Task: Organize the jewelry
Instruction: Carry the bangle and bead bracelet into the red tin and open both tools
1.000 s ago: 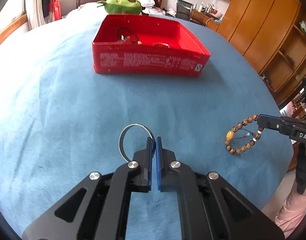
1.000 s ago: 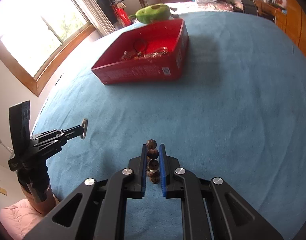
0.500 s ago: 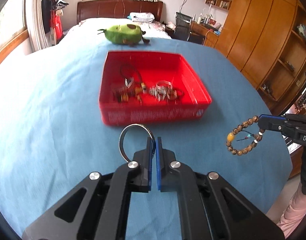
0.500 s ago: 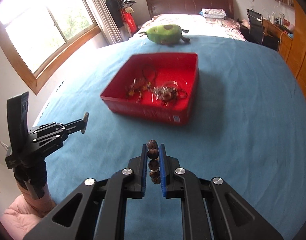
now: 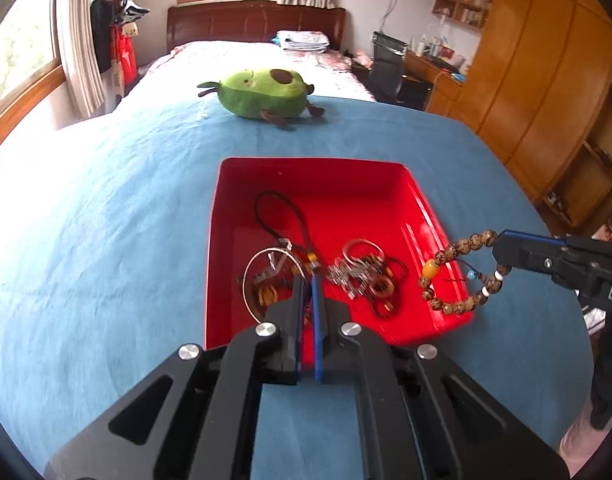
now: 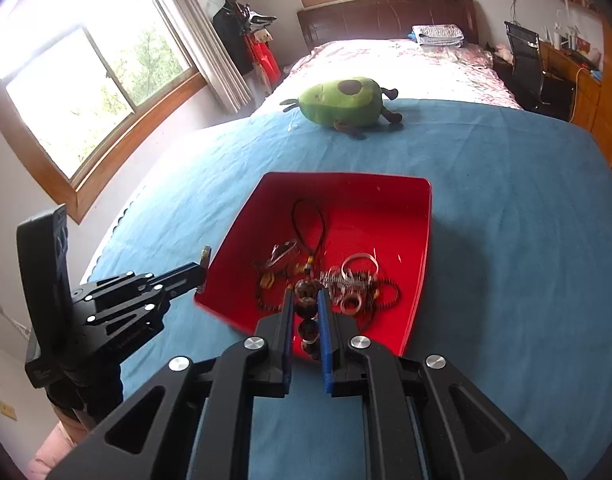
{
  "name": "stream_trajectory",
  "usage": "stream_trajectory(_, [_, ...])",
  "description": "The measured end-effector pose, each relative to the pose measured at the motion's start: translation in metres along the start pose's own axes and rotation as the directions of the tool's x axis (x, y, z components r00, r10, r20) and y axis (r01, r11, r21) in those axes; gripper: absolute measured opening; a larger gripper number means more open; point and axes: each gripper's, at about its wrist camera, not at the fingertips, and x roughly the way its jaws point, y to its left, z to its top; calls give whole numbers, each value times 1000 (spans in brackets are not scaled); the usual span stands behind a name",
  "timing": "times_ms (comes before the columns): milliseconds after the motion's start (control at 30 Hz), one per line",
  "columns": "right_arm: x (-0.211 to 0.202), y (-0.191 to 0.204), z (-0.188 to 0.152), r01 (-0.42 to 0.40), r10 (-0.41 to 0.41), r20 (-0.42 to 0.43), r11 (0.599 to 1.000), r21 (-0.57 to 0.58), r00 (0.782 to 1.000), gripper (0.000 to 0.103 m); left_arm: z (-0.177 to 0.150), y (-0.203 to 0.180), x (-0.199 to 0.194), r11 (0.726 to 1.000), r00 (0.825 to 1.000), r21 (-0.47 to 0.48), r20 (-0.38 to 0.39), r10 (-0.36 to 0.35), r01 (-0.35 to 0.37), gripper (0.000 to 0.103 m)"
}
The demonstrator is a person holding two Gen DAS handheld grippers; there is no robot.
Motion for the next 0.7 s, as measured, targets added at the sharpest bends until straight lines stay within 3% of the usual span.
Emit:
stream_trajectory(100, [22,-10,8,-1,1,-17,1000,18,1000,11,9,4,21,999,999,-2,-8,34,-34,2])
stream_trajectory(367, [67,-33,8,26,-23,-65,999,44,998,11,19,18,75,999,996,-18,-74,43,-45,2])
stream_trajectory(700, [96,-47,-1,31,-24,-101,997,68,995,11,16,25,91,998,994,-16,-88,63,-65,2])
